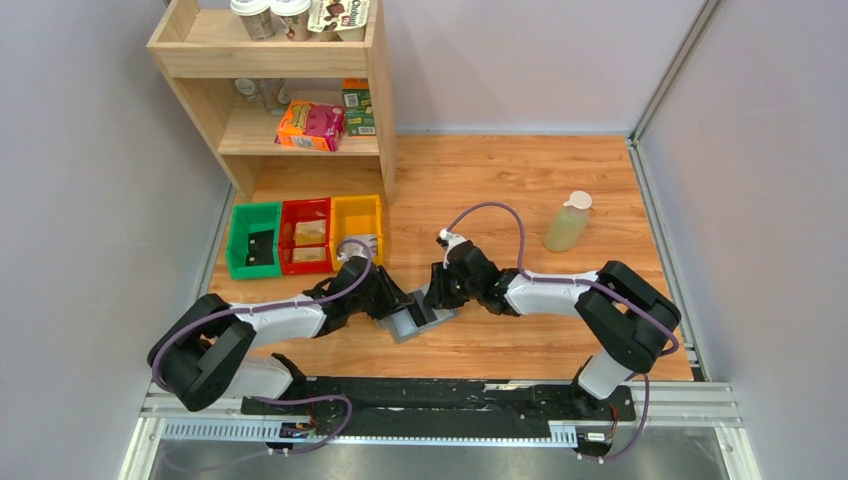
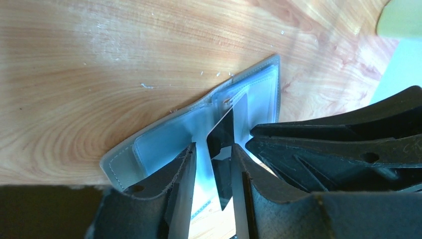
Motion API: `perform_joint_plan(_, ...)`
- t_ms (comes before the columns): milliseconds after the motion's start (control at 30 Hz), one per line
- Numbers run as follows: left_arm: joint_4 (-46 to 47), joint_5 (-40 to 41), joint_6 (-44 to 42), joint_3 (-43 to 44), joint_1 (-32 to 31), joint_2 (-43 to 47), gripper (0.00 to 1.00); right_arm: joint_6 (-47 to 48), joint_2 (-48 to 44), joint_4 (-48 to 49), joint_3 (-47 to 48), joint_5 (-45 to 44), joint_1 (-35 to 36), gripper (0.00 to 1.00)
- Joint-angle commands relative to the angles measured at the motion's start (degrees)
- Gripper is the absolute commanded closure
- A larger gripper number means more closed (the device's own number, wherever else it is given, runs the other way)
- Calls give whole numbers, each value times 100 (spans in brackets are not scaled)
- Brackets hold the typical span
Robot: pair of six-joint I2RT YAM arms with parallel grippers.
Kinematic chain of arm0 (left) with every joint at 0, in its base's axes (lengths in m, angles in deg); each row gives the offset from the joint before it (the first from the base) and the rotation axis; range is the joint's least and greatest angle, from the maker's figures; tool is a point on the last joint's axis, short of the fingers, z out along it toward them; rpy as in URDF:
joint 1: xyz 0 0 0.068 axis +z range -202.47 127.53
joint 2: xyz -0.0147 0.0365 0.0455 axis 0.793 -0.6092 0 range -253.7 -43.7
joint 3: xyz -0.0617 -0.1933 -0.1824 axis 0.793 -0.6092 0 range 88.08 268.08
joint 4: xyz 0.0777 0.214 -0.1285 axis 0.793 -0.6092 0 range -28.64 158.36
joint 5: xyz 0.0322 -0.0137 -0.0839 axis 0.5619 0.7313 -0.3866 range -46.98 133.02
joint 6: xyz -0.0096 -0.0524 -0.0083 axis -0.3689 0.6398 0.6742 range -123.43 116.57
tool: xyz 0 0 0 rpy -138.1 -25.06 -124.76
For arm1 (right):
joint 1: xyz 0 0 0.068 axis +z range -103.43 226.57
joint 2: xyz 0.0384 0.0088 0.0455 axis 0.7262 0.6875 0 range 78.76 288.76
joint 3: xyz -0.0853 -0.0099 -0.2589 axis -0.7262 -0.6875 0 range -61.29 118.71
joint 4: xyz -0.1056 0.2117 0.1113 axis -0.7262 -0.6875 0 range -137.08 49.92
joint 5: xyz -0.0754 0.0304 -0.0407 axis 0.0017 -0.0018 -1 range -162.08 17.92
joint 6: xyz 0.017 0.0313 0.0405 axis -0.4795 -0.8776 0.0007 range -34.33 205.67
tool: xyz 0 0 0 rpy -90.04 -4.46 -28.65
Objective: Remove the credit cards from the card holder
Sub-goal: Remove the credit card from the card holder.
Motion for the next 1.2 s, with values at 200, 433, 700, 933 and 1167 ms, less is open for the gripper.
perform_joint_plan(200,683,124,-19,-147,160,-197,69,139,299,-851,-313,-272,23,73)
perform_joint_plan(433,1026,71,-63,-218,178,-285,89,139,290,-868,-313,-254,23,73)
perform_joint_plan(700,429,282,-397,-437,248,600,100,139,299,-886,-313,-289,23,73)
perform_joint_plan(933,-764,677,-696,-491,257,2085,100,165,194,-982,-208,-263,31,69)
perform_joint_plan(1167,-2512,1038,-969,177,248,3308,100,533,-877,-1482,117,-797,373,45)
